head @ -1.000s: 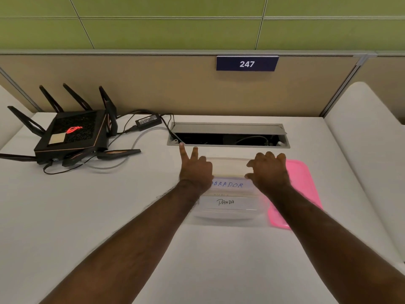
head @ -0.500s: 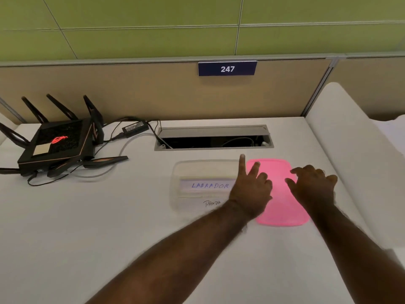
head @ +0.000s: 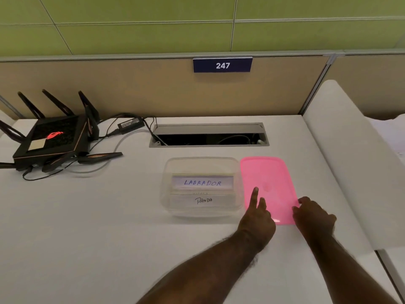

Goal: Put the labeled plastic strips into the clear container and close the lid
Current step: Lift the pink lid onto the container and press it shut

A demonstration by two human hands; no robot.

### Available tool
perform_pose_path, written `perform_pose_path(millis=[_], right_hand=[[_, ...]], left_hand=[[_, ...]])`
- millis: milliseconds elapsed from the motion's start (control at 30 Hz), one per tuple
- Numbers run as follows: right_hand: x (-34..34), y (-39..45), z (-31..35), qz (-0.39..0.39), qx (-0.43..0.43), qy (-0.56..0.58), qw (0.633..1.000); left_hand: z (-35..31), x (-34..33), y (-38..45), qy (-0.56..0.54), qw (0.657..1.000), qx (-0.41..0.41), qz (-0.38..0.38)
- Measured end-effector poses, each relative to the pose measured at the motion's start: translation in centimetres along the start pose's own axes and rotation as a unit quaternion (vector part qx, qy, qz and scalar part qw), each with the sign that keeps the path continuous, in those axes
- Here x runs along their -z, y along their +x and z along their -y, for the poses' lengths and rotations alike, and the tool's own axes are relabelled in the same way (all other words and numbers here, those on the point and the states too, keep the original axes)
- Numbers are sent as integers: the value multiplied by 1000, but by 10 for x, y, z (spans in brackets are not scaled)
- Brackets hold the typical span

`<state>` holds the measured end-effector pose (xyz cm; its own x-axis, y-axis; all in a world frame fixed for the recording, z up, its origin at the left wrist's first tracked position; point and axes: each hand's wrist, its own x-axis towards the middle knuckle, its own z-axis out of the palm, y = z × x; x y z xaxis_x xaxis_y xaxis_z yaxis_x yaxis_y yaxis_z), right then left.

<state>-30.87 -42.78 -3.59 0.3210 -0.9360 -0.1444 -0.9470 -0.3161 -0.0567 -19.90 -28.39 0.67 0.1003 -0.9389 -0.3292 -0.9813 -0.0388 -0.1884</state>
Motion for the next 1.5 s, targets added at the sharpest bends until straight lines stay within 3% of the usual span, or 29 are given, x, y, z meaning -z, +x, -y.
perform_pose_path(millis=[167,300,467,567,700,800,900,1000,1067,1267,1500], right_hand=[[17,12,-6,53,-53,71,995],[57,21,-18,46,-10,218,975],[114,20,-16,9,9,488,873],[131,17,-2,-11,41,545,837],[121,20,20,-66,28,510,857],[110,19,39,-40,31,534,844],[98,15,61,-2,54,504,862],[87,6,88,14,75,481,874],[80,-2,107,32,81,469,879],[57,-21,150,82,64,418,903],[53,-28,172,81,44,366,926]], left_hand=[[-2,0,2,-18,999,15,-49],[5,11,3,-41,988,20,-145],[16,39,4,-197,937,19,-286],[31,66,-9,-346,870,52,-347],[69,84,-36,-517,778,108,-339],[102,73,-57,-686,647,136,-304],[132,48,-81,-766,554,171,-277],[158,18,-105,-784,505,241,-269],[172,-2,-119,-766,502,298,-269],[194,-46,-137,-699,537,406,-241],[200,-58,-134,-646,576,456,-208]])
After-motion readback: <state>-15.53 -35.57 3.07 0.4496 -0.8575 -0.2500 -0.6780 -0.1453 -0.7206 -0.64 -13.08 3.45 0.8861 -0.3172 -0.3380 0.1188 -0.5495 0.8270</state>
